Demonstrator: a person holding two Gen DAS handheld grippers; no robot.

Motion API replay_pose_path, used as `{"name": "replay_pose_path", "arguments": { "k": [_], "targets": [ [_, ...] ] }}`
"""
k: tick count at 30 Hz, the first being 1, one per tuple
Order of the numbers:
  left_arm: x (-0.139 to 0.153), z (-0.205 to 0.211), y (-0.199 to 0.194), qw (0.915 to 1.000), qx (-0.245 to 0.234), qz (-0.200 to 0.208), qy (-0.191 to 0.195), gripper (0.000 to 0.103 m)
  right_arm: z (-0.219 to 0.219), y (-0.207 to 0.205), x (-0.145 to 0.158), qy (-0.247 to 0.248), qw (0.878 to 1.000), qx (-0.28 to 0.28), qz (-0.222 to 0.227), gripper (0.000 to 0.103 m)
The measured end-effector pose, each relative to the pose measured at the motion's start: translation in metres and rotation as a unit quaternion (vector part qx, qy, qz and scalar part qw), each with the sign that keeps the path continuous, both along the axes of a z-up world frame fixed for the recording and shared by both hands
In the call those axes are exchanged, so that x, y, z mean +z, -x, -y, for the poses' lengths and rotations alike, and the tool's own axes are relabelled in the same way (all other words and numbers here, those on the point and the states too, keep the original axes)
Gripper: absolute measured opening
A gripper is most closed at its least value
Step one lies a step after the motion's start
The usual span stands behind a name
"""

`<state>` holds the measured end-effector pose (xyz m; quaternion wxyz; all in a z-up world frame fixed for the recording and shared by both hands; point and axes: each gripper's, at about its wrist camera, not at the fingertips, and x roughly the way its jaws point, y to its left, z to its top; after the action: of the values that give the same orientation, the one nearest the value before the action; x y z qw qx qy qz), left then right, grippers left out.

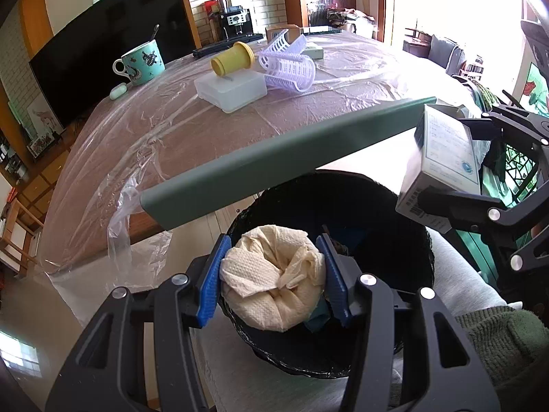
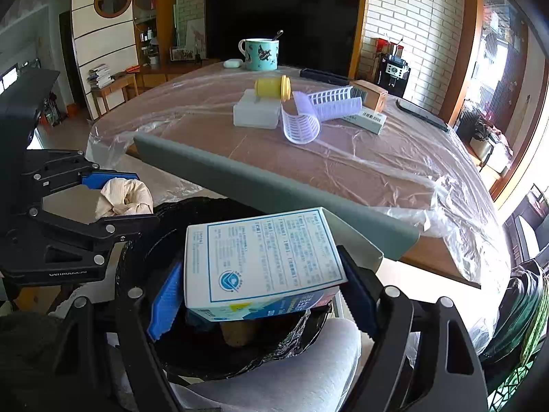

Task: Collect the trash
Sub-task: 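Carry the cloth ball and medicine box over the black trash bin, then open both tools to drop the cloth ball and box into the bin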

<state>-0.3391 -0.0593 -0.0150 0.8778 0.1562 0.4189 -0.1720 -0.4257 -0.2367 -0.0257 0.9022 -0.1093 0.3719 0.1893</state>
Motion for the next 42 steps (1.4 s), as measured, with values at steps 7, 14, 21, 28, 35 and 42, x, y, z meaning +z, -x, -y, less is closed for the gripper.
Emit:
{"name": "replay_pose_path", "arguments": {
  "k": [7, 14, 21, 28, 35, 42],
  "targets": [
    [-0.012, 0.0, -0.003, 0.9999, -0.001, -0.011, -0.007, 0.053, -0.006, -0.001, -0.009, 0.014, 1.0, 0.002, -0.007, 0.08],
    [-0.023, 0.0, -0.005, 0.9997, -0.003, -0.021, -0.013, 0.053, -0.011, -0.005, -0.018, 0.024, 1.0, 0.004, -0.016, 0.08],
    [-0.029, 0.0, -0.009, 0.9994, -0.003, -0.03, -0.019, 0.053, -0.013, -0.006, -0.026, 0.032, 0.999, 0.004, -0.024, 0.08],
    [-0.033, 0.002, -0.013, 0.999, -0.004, -0.039, -0.023, 0.053, -0.014, -0.01, -0.033, 0.032, 0.999, 0.003, -0.037, 0.08],
    [-0.038, 0.004, -0.017, 0.9985, -0.009, -0.046, -0.029, 0.053, -0.014, -0.016, -0.043, 0.033, 0.998, 0.002, -0.049, 0.08],
    [-0.044, 0.009, -0.019, 0.9981, -0.014, -0.051, -0.033, 0.053, -0.016, -0.021, -0.052, 0.035, 0.998, 0.003, -0.059, 0.08]
  ]
}}
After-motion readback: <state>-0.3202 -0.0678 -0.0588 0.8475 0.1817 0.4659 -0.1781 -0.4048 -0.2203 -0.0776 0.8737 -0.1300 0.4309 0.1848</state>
